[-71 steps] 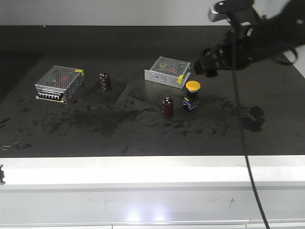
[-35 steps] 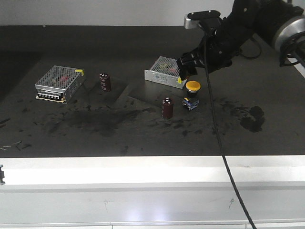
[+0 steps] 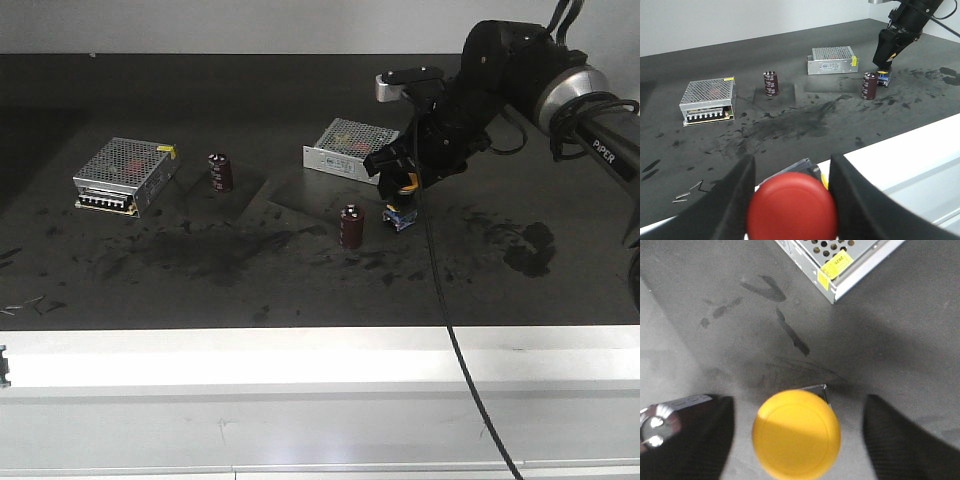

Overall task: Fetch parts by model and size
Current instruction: 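Close the right gripper on the yellow button and lift it back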

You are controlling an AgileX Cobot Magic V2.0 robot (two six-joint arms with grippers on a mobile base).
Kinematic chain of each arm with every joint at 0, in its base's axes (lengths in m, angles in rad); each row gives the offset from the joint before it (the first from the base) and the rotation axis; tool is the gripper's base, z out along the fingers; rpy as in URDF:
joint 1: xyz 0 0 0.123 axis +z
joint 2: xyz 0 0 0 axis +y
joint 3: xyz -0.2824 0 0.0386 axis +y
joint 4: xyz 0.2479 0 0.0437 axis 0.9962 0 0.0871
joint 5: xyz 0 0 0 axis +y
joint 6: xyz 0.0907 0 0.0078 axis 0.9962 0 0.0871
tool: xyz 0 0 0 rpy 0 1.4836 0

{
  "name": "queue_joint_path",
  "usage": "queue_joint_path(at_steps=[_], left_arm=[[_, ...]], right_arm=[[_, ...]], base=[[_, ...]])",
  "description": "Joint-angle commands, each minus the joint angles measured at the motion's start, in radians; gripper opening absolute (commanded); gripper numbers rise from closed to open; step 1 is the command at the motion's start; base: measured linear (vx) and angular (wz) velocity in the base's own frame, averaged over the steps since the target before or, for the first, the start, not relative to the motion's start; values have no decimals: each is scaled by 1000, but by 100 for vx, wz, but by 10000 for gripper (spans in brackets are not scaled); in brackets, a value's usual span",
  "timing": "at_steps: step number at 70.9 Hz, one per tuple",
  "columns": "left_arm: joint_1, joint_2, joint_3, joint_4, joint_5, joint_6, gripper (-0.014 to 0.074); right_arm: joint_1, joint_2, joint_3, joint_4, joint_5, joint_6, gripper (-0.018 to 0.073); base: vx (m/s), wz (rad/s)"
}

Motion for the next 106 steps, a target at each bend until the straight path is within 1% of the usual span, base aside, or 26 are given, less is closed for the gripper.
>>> queue_joint_path(at_steps=[1, 3, 4, 6, 9, 24, 29, 36, 47, 65, 71, 89, 106], left_arm=[[-7, 9, -26, 7, -87, -2, -7], [-7, 9, -26, 7, -87, -2, -7], [-7, 9, -26, 7, -87, -2, -7], [-7, 9, -26, 7, -87, -2, -7], [-7, 9, -26, 7, -87, -2, -7], [-7, 9, -26, 7, -87, -2, -7], [-7, 9, -26, 7, -87, -2, -7], [-7, 9, -26, 7, -87, -2, -7], [-7, 9, -26, 7, -87, -2, -7], [-7, 9, -26, 7, -87, -2, -7], [-7, 9, -26, 7, -87, -2, -7], [-7, 9, -26, 7, -87, -2, -7], [-7, 9, -26, 7, -87, -2, -7]], right_arm=[[-3, -63, -33, 10, -19, 0, 211], [-3, -63, -33, 10, -15, 0, 154], [-3, -63, -33, 10, -13, 0, 139], [-3, -63, -33, 10, -11, -1, 66], [-3, -66, -33, 10, -10, -1, -16], [-6, -146, -30, 9, -26, -1, -9], [-6, -200, 1, 10, -67, -1, -8], [-6, -293, 95, 9, -152, 3, -6], [-6, -482, 339, 9, -302, -4, -6], [-4, -850, 763, 12, -579, -17, -6], [-4, -972, 900, 18, -652, -24, -6], [-4, -1355, 1222, 22, -750, -22, -6], [-4, -1702, 1468, 70, -850, -22, -6]], base=[[0, 0], [0, 0], [0, 0], [0, 0], [0, 0], [0, 0], [0, 0], [0, 0], [0, 0], [0, 0], [0, 0], [0, 0], [0, 0]])
